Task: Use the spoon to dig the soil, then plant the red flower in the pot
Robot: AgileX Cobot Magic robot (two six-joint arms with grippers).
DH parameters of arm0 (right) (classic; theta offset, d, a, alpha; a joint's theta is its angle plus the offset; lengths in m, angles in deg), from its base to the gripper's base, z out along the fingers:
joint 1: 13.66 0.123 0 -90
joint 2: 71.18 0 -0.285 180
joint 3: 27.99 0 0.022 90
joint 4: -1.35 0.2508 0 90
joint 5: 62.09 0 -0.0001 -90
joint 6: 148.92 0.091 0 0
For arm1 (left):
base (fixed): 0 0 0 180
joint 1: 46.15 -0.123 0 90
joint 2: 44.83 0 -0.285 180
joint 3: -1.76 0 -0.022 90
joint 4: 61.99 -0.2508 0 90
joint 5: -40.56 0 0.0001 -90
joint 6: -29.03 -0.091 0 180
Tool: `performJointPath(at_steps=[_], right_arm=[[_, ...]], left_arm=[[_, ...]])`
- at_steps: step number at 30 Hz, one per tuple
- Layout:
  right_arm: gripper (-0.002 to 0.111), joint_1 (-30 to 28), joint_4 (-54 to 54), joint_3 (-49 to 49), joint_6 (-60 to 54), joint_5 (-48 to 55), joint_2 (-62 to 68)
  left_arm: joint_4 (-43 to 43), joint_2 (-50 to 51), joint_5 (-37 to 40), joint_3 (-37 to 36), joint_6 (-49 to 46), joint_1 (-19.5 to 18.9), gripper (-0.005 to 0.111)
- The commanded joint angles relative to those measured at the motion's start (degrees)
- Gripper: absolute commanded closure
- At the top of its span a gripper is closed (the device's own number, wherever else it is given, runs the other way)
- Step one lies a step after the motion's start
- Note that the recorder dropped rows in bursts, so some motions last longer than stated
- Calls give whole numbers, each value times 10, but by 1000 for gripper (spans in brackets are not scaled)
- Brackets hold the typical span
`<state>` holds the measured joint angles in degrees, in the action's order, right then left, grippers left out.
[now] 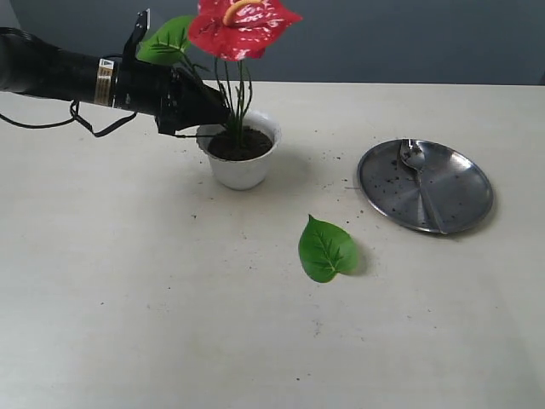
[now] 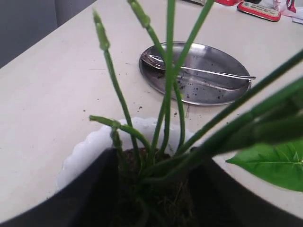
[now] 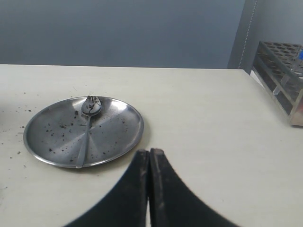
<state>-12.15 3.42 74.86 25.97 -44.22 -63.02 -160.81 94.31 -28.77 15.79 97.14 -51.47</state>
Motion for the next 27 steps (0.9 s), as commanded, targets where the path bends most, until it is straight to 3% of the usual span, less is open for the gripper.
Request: performJointPath(at_steps=[1,13,21,27], right_arm=[[109,-1,0,-1,-2,-4,-4],[109,-1,0,-1,-2,-4,-4],[109,-1,0,-1,-2,-4,-4],[109,-1,0,-1,-2,-4,-4]], left_arm=[[14,-7,-6,-1,-2,-2,61],[24,10,-6,-1,-6,6,61],[111,23,-6,-1,-14,9,61],[73,23,16,-1,-23,9,61]])
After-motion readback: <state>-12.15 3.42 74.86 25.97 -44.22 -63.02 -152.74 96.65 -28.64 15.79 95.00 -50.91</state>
